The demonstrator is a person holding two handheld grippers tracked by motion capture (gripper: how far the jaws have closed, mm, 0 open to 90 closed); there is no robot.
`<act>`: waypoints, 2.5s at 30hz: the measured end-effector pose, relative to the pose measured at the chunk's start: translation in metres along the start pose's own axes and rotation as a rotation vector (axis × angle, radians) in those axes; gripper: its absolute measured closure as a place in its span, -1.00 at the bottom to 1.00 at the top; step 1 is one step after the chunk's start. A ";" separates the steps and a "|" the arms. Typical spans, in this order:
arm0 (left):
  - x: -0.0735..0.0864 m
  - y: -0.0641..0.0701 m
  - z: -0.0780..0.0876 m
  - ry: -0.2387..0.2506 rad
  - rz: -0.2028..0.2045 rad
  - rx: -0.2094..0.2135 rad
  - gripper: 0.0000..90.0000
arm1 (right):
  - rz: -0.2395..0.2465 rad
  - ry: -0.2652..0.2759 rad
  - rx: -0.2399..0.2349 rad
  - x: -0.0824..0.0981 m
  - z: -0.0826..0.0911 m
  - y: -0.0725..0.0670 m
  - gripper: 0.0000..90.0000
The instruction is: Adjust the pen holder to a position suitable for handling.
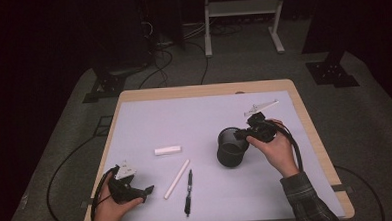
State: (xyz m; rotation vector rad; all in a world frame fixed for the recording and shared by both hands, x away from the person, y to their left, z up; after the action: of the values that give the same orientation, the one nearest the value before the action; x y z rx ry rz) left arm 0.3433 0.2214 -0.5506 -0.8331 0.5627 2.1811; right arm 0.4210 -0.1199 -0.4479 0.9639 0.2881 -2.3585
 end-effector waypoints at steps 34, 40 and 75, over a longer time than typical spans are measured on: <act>0.000 0.000 0.000 0.001 0.000 0.000 -1.00 | 0.085 -0.007 -0.088 0.029 0.014 -0.052 0.80; 0.000 0.000 0.000 0.001 0.000 0.000 -1.00 | 0.108 -0.012 -0.103 0.030 0.011 -0.063 0.80; 0.000 0.000 0.000 0.000 -0.001 0.000 -1.00 | 0.168 -0.053 -0.138 0.037 -0.009 -0.091 0.80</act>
State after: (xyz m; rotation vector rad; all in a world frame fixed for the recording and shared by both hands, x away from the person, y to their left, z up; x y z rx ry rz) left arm 0.3433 0.2214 -0.5506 -0.8334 0.5620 2.1804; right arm 0.3522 -0.0573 -0.4815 0.8256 0.3308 -2.1772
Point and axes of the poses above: each handheld gripper's, and its own axes: z roughly backward along the jaws, x roughly out of its underside, y roughly to its right, the point moved 10 cm from there along -z, roughly forward along the jaws, and after that the axes turned 13 degrees about x, right-handed, at the moved point
